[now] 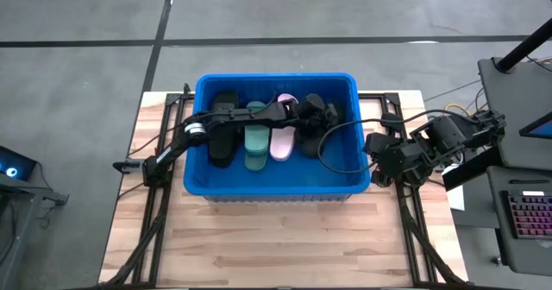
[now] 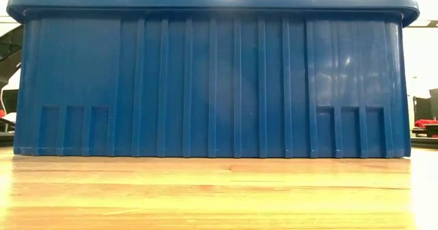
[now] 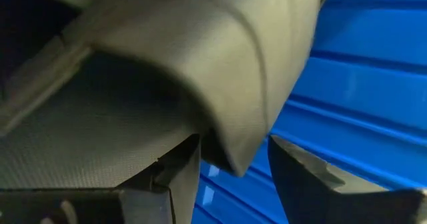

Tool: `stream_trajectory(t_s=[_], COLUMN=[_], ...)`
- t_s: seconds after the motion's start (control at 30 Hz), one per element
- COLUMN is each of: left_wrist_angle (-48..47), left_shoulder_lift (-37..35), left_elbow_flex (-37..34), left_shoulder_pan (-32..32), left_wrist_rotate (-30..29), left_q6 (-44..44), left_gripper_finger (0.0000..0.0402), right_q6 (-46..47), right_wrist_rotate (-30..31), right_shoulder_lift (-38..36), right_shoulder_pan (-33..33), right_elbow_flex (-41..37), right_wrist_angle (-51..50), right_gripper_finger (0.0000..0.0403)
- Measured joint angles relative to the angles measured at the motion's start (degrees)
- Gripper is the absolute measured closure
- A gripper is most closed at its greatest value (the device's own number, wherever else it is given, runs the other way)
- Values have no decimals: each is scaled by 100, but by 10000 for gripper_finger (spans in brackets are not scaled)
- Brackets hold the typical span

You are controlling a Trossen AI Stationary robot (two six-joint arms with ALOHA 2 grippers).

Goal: Pick and place slides into bin
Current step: Put the black slipper on the black slipper, then return to Home Position

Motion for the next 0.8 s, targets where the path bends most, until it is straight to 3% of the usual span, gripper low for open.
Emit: stream_trajectory(t_s=[0.8], left_wrist_angle=[-609], left_shoulder_lift=[-417], left_elbow_flex=[-31], left_shoulder_pan=[-196], left_wrist_rotate=[-74], left_q6=[466], left_gripper_finger=[242], right_q6=[-80], right_wrist_rotate=[4], right_shoulder_lift=[-57], right_shoulder_pan=[-2], right_elbow_flex=[4], right_wrist_angle=[0], right_gripper_finger=[394])
